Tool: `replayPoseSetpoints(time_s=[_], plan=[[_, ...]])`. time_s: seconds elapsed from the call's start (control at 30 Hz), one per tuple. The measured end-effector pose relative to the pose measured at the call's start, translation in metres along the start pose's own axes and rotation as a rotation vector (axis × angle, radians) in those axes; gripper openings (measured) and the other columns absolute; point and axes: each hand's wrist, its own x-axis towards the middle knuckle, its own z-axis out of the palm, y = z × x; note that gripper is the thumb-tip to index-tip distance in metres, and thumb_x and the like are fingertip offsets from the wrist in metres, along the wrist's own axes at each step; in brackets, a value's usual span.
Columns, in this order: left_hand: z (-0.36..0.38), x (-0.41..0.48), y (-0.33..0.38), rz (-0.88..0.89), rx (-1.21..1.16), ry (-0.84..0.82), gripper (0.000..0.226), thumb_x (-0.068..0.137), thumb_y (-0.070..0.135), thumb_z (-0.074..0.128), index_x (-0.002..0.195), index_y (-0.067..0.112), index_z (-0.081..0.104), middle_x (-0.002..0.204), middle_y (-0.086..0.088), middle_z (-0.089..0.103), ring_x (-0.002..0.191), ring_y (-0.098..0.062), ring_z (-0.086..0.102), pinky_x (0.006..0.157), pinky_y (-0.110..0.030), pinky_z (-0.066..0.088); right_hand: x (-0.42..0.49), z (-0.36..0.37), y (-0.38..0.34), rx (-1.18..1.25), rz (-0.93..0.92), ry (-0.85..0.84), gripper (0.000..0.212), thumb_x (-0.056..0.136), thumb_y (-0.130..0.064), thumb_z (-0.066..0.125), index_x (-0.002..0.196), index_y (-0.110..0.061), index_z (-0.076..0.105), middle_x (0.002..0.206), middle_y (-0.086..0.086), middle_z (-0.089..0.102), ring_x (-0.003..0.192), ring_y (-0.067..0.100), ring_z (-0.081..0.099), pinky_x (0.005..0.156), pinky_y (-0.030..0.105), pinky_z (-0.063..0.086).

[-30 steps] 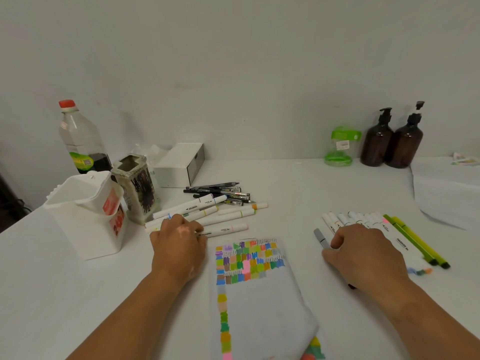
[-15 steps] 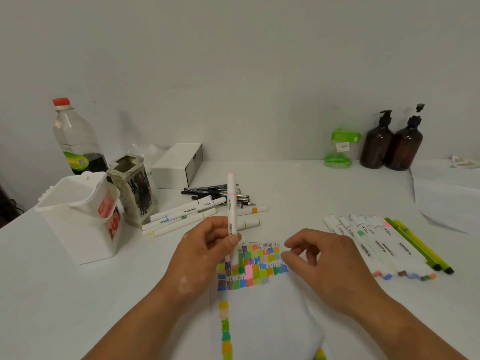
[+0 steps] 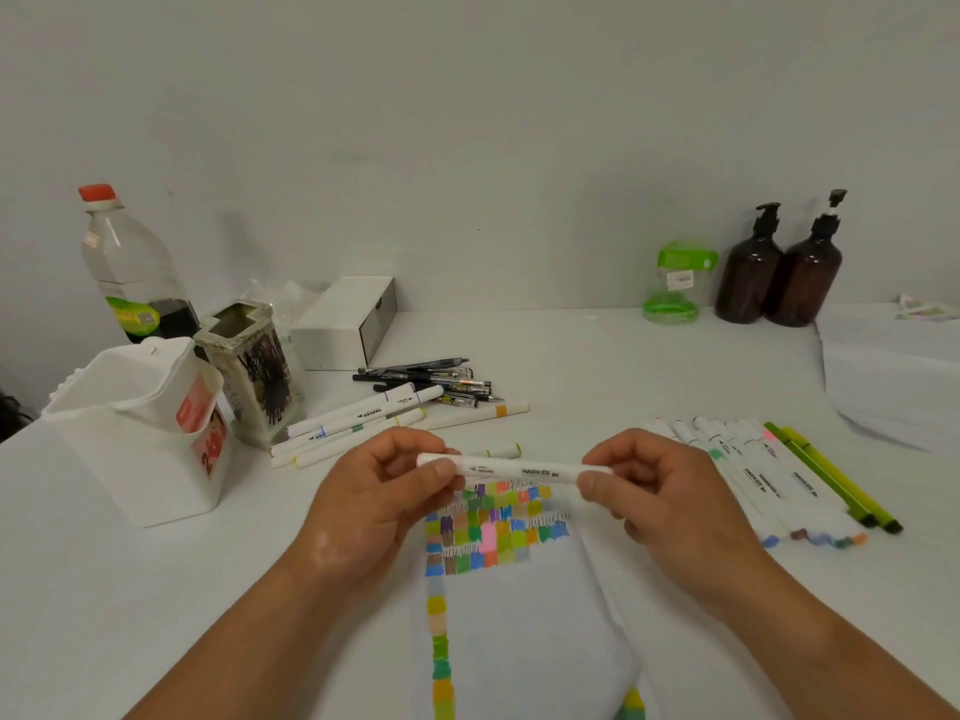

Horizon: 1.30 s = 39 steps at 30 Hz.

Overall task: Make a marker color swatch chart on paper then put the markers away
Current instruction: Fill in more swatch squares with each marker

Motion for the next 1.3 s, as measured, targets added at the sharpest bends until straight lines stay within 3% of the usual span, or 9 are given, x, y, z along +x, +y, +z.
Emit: replayPoseSetpoints(time_s=[0.1, 0.23, 0.37, 0.53, 0.67, 0.73, 0.93, 1.17, 1.3], plan=[[0.000, -0.003, -0.002, 0.021, 0.460, -0.005, 0.018, 0.076, 0.028, 0.078, 0.093, 0.033, 0.075, 0.096, 0.004, 0.076, 0.090, -0.015, 0.073, 0.072, -0.022, 0.059, 0.001, -0.002, 0.000, 0.095, 0.028, 0.047, 0.020, 0.082, -0.012, 0.081, 0.081, -0.031, 0.075, 0.062, -0.009, 0.062, 0.055, 0.007, 0.053, 0.055, 0.029, 0.041], [0.008, -0.011, -0.010, 0.160, 0.925, -0.170, 0.028, 0.094, 0.035, 0.066, 0.121, 0.044, 0.065, 0.105, 0.034, 0.067, 0.096, 0.005, 0.065, 0.074, -0.011, 0.052, -0.003, 0.005, -0.004, 0.205, 0.039, -0.021, 0.012, 0.069, -0.024, 0.075, 0.080, -0.027, 0.076, 0.061, -0.008, 0.060, 0.054, 0.009, 0.053, 0.046, 0.026, 0.040], [0.016, -0.016, -0.007, 0.281, 1.009, -0.355, 0.032, 0.100, 0.036, 0.057, 0.132, 0.039, 0.059, 0.114, 0.025, 0.065, 0.098, 0.002, 0.063, 0.076, -0.009, 0.046, -0.006, 0.012, -0.006, 0.247, 0.031, -0.119, 0.009, 0.072, -0.020, 0.071, 0.080, -0.023, 0.075, 0.061, -0.003, 0.061, 0.053, 0.010, 0.052, 0.046, 0.024, 0.040], [0.019, -0.018, -0.004, 0.306, 1.046, -0.371, 0.030, 0.104, 0.042, 0.040, 0.108, 0.027, 0.065, 0.089, 0.009, 0.064, 0.082, -0.010, 0.057, 0.071, -0.029, 0.048, -0.006, 0.013, -0.005, 0.317, 0.039, -0.182, 0.018, 0.068, -0.028, 0.076, 0.083, -0.018, 0.075, 0.062, 0.006, 0.059, 0.054, 0.015, 0.050, 0.047, 0.025, 0.041], [0.025, -0.019, -0.005, 0.365, 1.082, -0.424, 0.035, 0.101, 0.047, 0.039, 0.125, 0.037, 0.061, 0.087, 0.036, 0.058, 0.083, 0.004, 0.055, 0.073, -0.012, 0.040, -0.010, 0.021, -0.003, 0.247, -0.002, -0.255, 0.027, 0.066, -0.040, 0.080, 0.081, -0.018, 0.075, 0.058, 0.003, 0.058, 0.050, 0.016, 0.051, 0.048, 0.027, 0.042], [0.026, -0.020, -0.005, 0.370, 1.099, -0.450, 0.036, 0.102, 0.046, 0.040, 0.132, 0.038, 0.059, 0.092, 0.039, 0.056, 0.085, 0.010, 0.053, 0.076, -0.010, 0.039, -0.012, 0.024, -0.003, 0.247, -0.009, -0.273, 0.027, 0.068, -0.040, 0.081, 0.081, -0.018, 0.074, 0.057, 0.003, 0.057, 0.050, 0.017, 0.051, 0.048, 0.028, 0.042], [0.028, -0.022, -0.004, 0.377, 1.105, -0.466, 0.035, 0.104, 0.045, 0.040, 0.135, 0.041, 0.055, 0.099, 0.026, 0.063, 0.086, 0.003, 0.057, 0.079, -0.019, 0.046, -0.014, 0.023, -0.006, 0.247, -0.006, -0.315, 0.026, 0.069, -0.039, 0.083, 0.081, -0.020, 0.071, 0.059, 0.006, 0.059, 0.052, 0.019, 0.053, 0.049, 0.029, 0.044], [0.031, -0.024, -0.007, 0.429, 1.108, -0.430, 0.029, 0.104, 0.050, 0.041, 0.118, 0.036, 0.063, 0.073, 0.029, 0.055, 0.066, 0.001, 0.052, 0.061, -0.011, 0.035, -0.017, 0.022, -0.009, 0.270, -0.017, -0.384, 0.022, 0.072, -0.035, 0.084, 0.079, -0.021, 0.069, 0.060, 0.004, 0.058, 0.053, 0.018, 0.052, 0.048, 0.025, 0.044], [0.031, -0.022, -0.013, 0.441, 1.122, -0.400, 0.033, 0.100, 0.058, 0.040, 0.118, 0.038, 0.060, 0.065, 0.013, 0.049, 0.060, -0.008, 0.046, 0.056, -0.015, 0.032, -0.016, 0.021, -0.009, 0.244, -0.047, -0.328, 0.018, 0.072, -0.033, 0.080, 0.076, -0.021, 0.067, 0.059, 0.006, 0.056, 0.052, 0.018, 0.050, 0.049, 0.026, 0.042]])
